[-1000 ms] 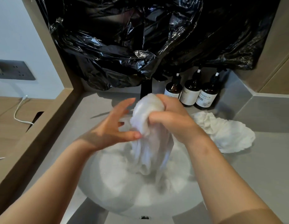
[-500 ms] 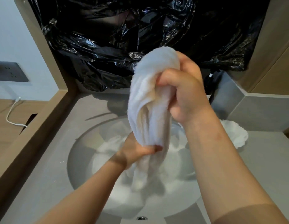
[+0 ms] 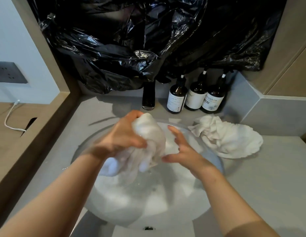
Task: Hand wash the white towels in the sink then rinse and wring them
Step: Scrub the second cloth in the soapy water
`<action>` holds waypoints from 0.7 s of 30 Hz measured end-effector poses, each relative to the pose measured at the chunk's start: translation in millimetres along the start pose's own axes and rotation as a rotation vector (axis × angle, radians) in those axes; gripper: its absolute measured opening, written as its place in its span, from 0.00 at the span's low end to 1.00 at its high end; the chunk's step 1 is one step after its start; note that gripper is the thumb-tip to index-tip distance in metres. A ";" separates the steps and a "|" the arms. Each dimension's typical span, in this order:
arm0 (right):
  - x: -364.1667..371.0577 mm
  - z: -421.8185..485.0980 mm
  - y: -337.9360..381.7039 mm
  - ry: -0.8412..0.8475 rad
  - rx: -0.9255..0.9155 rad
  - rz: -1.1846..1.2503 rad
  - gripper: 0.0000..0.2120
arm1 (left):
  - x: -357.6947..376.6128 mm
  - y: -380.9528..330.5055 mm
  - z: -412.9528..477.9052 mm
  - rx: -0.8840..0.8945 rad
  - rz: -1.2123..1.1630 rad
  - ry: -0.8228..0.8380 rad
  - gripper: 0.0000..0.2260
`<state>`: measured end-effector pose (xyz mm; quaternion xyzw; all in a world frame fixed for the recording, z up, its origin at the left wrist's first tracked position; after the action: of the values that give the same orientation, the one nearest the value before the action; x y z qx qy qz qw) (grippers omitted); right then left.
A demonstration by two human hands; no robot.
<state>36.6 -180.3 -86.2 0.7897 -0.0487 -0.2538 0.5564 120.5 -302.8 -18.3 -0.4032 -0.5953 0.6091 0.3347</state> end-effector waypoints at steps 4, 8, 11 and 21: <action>49.4 5.5 32.3 0.151 -0.213 0.187 0.41 | -0.8 2.0 -2.8 -0.045 -0.223 0.030 0.32; 54.4 18.9 12.7 0.019 -0.093 0.506 0.38 | 13.0 29.9 -5.3 -0.232 -0.657 -0.052 0.14; 62.2 21.8 -25.5 -0.063 0.129 0.761 0.39 | 18.0 46.6 -2.9 -0.268 -0.579 -0.128 0.11; 50.1 15.4 -70.0 -0.328 0.400 0.909 0.21 | 50.2 100.1 -29.2 -0.306 -0.473 -0.011 0.29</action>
<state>58.7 -185.1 -170.7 0.7296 -0.5204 -0.0929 0.4339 131.0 -251.7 -121.6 -0.2956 -0.7597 0.4192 0.3996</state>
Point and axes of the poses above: each hand's wrist, its own z-axis towards the middle knuckle, its own x-axis out of the palm, y = z × x, the point moved 10 cm from there along z, towards the middle knuckle, and after that the axes turned 11 degrees about -z, right-handed, at the moved point
